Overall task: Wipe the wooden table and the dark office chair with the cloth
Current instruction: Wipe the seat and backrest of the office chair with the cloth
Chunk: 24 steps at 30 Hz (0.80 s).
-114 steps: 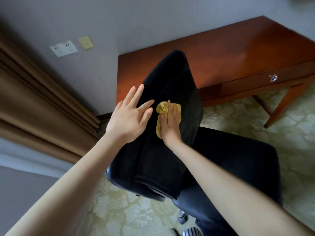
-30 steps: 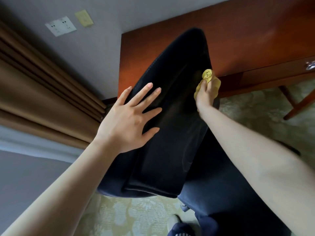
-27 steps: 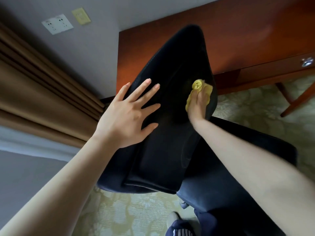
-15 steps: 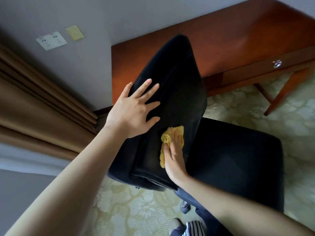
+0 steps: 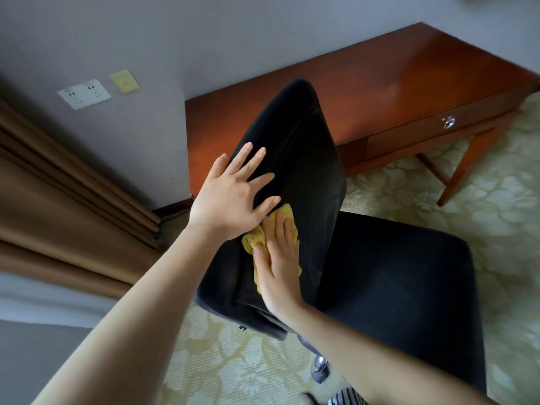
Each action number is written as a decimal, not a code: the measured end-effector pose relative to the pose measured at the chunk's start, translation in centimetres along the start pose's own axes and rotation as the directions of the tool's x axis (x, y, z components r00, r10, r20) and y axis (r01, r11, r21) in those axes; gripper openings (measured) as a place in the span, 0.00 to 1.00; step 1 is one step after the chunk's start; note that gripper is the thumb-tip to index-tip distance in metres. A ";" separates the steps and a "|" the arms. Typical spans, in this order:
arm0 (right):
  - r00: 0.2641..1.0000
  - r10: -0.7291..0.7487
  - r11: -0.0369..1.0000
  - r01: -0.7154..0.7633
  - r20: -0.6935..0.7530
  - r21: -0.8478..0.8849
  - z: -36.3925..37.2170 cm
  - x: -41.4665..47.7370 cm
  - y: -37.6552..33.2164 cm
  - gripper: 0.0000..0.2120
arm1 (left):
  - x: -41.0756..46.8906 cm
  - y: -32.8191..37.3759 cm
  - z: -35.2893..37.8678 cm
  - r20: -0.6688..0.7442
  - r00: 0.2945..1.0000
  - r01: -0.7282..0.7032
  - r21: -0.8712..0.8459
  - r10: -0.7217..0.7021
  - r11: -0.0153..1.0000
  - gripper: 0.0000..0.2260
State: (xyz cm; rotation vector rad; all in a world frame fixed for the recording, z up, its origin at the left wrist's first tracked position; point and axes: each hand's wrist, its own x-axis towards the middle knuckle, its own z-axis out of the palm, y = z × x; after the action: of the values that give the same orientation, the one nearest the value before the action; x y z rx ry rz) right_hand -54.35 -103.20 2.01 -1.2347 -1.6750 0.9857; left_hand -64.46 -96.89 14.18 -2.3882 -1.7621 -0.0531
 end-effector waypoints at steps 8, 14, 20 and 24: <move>0.984 -0.175 0.975 0.178 0.034 -0.131 -1.9 7.5 1.8 0.24 | -0.3 -0.2 0.1 -0.033 0.993 0.108 -0.048 -0.110 0.993 0.26; 0.987 -0.154 0.985 0.149 -0.049 -0.092 -2.4 11.6 2.3 0.25 | 0.4 -0.4 -0.2 -0.013 0.994 0.108 -0.007 -0.108 0.994 0.27; 0.980 -0.068 0.997 0.071 -0.184 0.010 -4.0 17.2 2.6 0.23 | 1.6 -0.8 -0.2 0.021 0.994 0.110 0.009 -0.111 0.994 0.27; 0.967 0.104 0.995 -0.098 -0.233 0.038 -6.5 23.3 3.6 0.22 | 1.7 -0.7 -0.2 0.021 0.994 0.109 0.008 -0.109 0.994 0.26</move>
State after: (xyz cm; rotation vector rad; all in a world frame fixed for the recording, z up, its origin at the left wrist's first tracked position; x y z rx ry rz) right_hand -51.56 -79.09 4.73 -1.3735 -1.4235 0.8805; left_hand -64.59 -95.16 14.68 -2.2939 -1.8978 -0.0355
